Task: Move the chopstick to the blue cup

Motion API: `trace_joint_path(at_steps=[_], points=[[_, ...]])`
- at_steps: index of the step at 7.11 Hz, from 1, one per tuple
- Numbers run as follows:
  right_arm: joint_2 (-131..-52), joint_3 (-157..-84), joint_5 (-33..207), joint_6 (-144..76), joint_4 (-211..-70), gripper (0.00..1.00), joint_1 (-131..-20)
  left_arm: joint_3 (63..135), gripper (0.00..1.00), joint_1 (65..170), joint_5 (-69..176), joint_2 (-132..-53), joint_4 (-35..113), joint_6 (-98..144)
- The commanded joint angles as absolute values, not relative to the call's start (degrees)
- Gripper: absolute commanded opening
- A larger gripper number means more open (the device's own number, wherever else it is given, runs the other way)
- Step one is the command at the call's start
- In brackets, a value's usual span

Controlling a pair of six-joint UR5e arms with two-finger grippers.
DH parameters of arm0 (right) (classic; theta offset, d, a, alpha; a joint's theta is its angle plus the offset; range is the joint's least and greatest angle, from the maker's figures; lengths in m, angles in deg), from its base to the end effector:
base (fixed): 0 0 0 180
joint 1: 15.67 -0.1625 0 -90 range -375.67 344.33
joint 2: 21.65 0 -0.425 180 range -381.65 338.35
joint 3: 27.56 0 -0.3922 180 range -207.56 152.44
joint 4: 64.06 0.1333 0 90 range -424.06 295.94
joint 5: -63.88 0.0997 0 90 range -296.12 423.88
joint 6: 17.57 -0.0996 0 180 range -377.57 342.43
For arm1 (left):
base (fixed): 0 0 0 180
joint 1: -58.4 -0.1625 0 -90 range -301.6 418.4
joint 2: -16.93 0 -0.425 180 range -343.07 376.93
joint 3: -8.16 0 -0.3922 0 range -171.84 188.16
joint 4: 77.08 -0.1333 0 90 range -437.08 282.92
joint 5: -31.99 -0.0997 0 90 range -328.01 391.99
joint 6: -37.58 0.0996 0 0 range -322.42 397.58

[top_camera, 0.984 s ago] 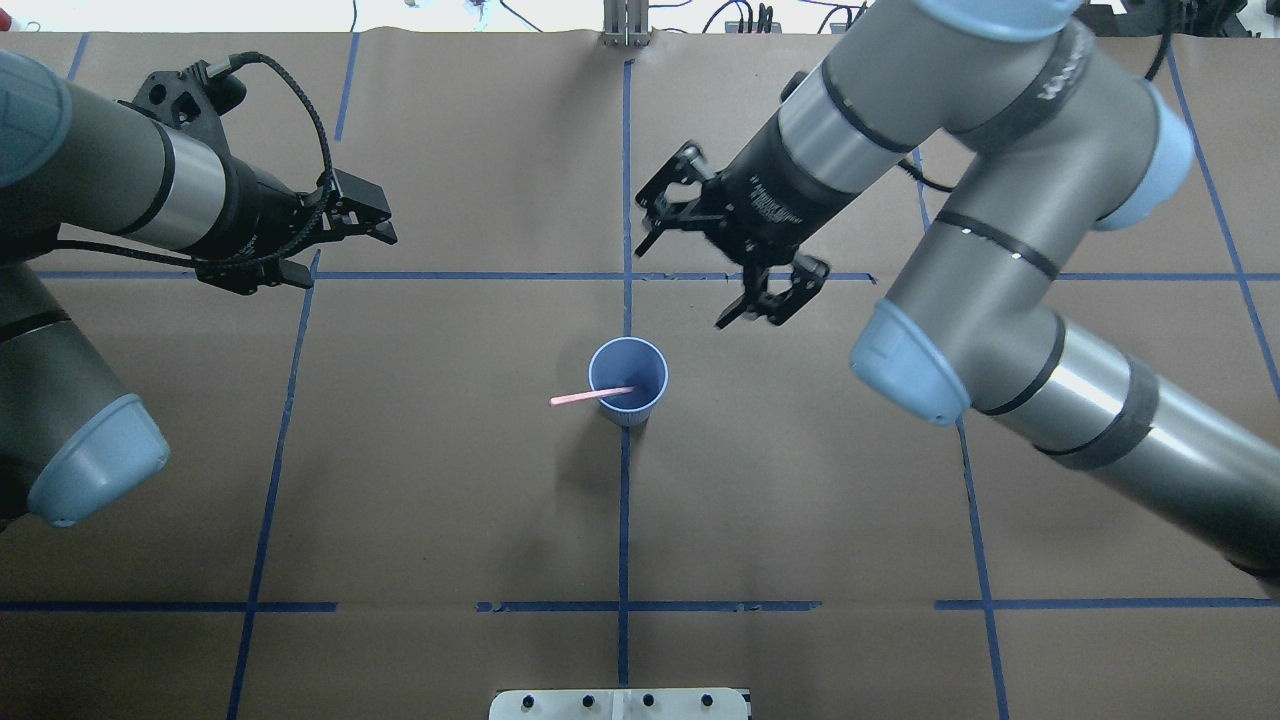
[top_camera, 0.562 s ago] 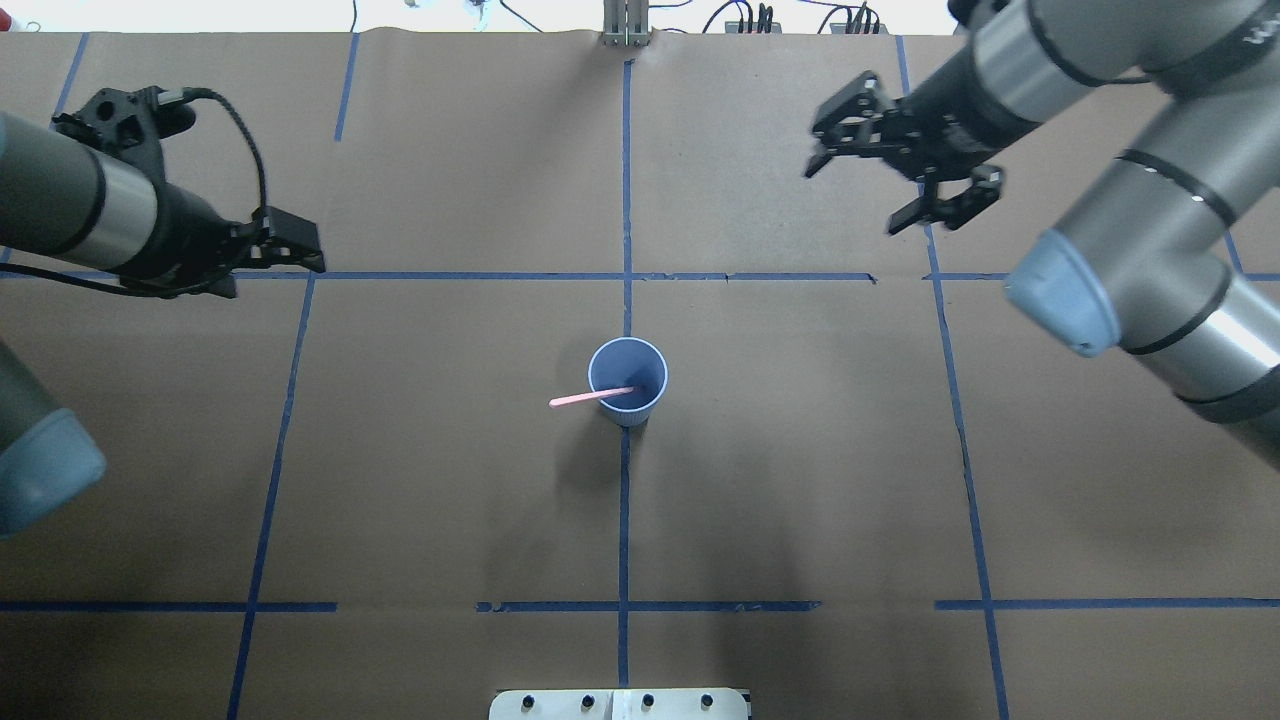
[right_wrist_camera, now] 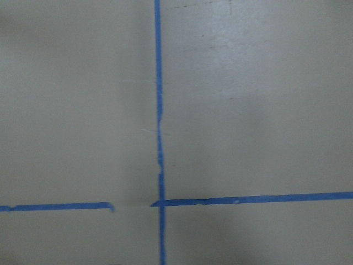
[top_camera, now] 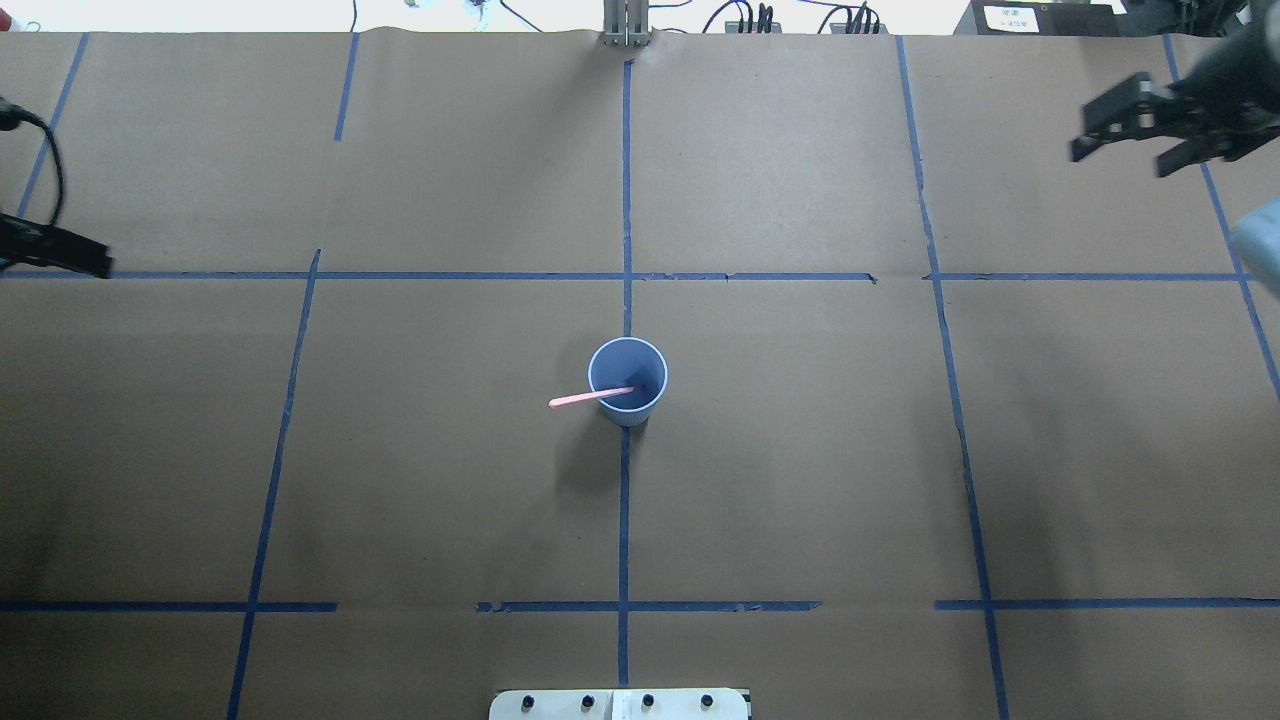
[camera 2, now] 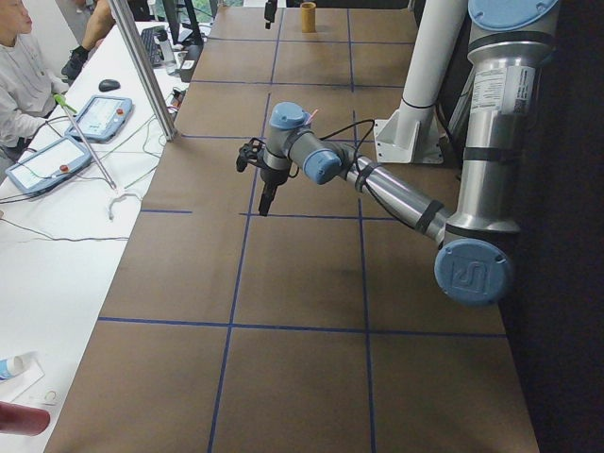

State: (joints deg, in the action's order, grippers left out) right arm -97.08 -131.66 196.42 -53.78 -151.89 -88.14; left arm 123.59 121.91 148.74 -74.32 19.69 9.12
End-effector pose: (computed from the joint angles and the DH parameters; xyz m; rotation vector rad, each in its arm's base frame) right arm -0.1101 -0.5675 0.3976 0.1302 -0.8767 0.1047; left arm 0.1402 -0.4797 0.4306 0.2991 0.6665 0.1034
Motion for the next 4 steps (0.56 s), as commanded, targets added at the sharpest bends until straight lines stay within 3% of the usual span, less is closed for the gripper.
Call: trace_joint_path(at_steps=[1,4], points=[[-98.55,-128.40,195.72,-31.29,-160.97,1.00,-97.19,119.28,1.00,133.49,156.05,-72.99,14.87,25.65],[-98.38,-113.04,195.63,-11.21,-160.74,1.00,-105.57,106.80,1.00,145.40,166.19,-71.75,10.30,43.53]])
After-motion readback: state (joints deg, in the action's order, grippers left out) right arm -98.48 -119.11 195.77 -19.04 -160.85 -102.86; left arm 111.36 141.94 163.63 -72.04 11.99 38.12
